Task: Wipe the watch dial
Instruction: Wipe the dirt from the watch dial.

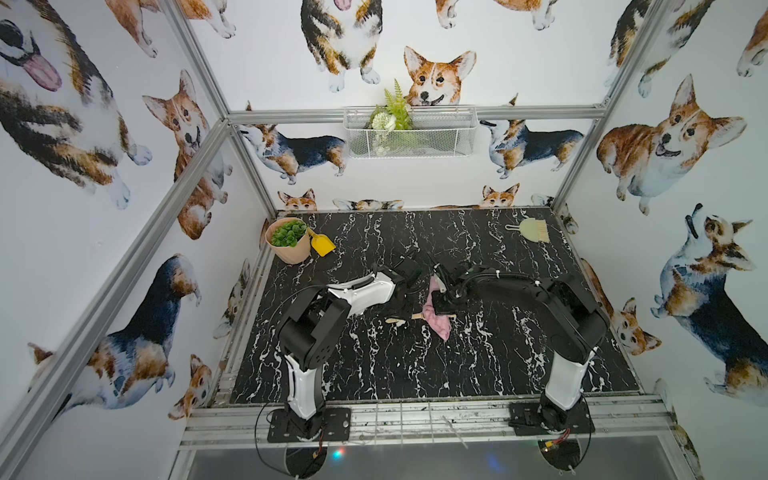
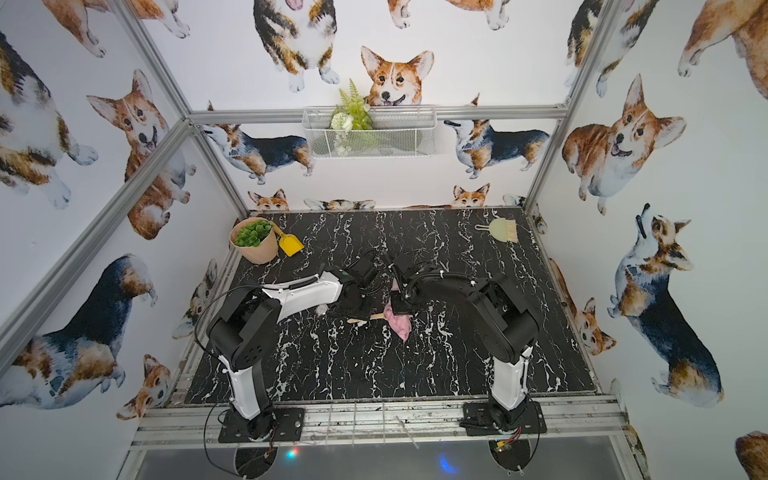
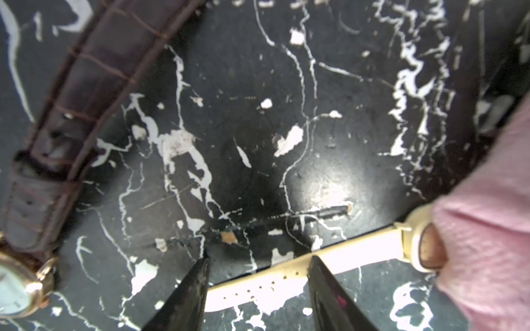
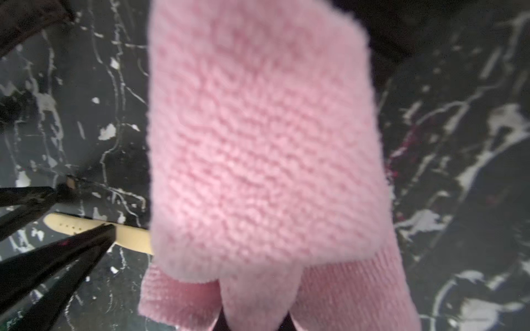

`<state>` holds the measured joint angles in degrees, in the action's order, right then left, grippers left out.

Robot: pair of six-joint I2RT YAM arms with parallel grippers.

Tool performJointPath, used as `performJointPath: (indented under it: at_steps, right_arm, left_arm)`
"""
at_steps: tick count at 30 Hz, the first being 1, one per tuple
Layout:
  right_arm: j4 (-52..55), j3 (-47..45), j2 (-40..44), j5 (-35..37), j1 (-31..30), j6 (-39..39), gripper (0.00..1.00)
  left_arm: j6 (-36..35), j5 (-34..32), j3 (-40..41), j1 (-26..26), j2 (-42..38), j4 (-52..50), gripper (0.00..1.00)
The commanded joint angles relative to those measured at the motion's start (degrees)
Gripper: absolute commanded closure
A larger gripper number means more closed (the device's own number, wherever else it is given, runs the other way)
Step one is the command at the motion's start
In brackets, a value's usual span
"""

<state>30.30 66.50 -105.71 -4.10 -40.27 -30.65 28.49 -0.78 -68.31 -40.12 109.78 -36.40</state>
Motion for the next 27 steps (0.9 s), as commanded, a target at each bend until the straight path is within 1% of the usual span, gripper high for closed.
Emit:
performJointPath:
  at_steps: [1, 4, 6, 9, 11, 13, 18, 22, 27]
  right_arm:
    - [11.53, -1.1, 1.23, 10.31, 1.11, -0.03, 1.0]
    - [10.55, -1.28, 3.67, 9.37, 1.44, 0.74, 1.0]
    - [8.38, -1.37, 6.54, 7.3, 1.46, 1.17, 1.0]
    - [2.35, -1.64, 10.28, 0.28, 1.3, 0.85, 1.0]
    - [-0.71, -0.77, 10.71, -2.98, 0.37, -0.09, 1.0]
    - [-2.06, 1.07, 9.22, -4.36, -0.86, -1.34, 1.0]
    - [-5.36, 4.27, 2.18, -8.14, -2.94, -3.34, 1.0]
    - [-6.93, 4.72, -2.17, -8.28, -3.23, -5.02, 1.0]
    - [-5.92, 2.31, -4.32, -5.59, -3.23, -4.34, 1.0]
  left_arm:
    - [1.85, 0.77, 6.79, 0.22, 4.35, -0.51, 0.44]
    - [1.6, 0.69, 7.23, 0.3, 4.04, -0.6, 0.44]
    - [1.49, 0.68, 7.27, 0.28, 3.82, -0.44, 0.44]
    - [1.48, 2.14, 7.15, 0.23, 3.69, 0.41, 0.44]
    - [1.47, 4.1, 7.06, 0.24, 3.58, 1.43, 0.44]
    - [1.63, 5.4, 7.05, 0.24, 3.43, 2.26, 0.44]
    - [1.83, 7.59, 7.39, 0.29, 3.43, 3.75, 0.44]
    - [2.04, 8.53, 7.91, 0.27, 3.4, 4.15, 0.44]
    - [2.32, 8.06, 8.2, 0.26, 2.99, 3.24, 0.44]
